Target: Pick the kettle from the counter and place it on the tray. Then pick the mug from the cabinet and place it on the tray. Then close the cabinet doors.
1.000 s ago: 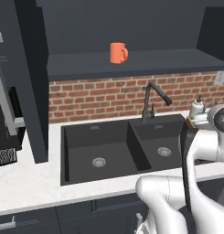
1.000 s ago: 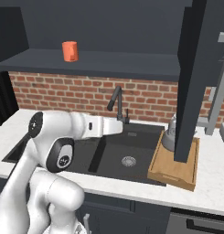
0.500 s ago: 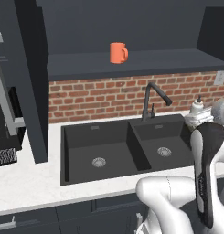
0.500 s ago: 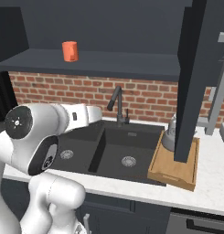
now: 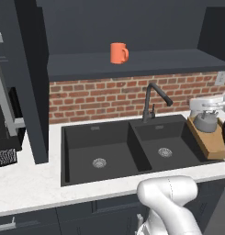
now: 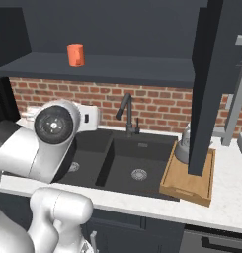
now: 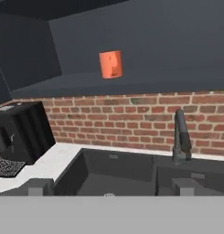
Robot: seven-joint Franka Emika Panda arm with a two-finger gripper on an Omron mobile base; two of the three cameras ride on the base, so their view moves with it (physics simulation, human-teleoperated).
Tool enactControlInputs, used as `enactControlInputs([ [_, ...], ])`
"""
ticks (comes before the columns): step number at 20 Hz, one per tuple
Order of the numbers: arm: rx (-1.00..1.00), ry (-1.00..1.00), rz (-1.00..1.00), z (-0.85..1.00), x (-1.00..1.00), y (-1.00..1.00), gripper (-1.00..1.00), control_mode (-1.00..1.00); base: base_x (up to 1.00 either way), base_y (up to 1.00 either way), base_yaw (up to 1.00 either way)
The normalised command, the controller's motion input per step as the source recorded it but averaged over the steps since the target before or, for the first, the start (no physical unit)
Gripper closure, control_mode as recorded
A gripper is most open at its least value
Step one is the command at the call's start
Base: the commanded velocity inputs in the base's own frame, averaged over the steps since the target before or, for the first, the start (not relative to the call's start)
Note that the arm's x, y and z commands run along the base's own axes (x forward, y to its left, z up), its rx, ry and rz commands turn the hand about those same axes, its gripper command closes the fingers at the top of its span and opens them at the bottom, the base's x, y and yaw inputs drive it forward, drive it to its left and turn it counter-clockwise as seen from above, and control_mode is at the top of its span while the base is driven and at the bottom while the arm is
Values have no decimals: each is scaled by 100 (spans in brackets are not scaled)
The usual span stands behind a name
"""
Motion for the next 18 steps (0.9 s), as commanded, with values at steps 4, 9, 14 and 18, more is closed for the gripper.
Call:
enactControlInputs([
  [4,28,0,3,51,-2,47,-100,-100,0,0,0],
  [9,11,4,0,58,-3,38,-100,-100,0,0,0],
  [14,-1,-1,0,41,1,26,-100,-100,0,0,0],
  [18,-8,-2,0,6,13,15,-100,-100,0,0,0],
])
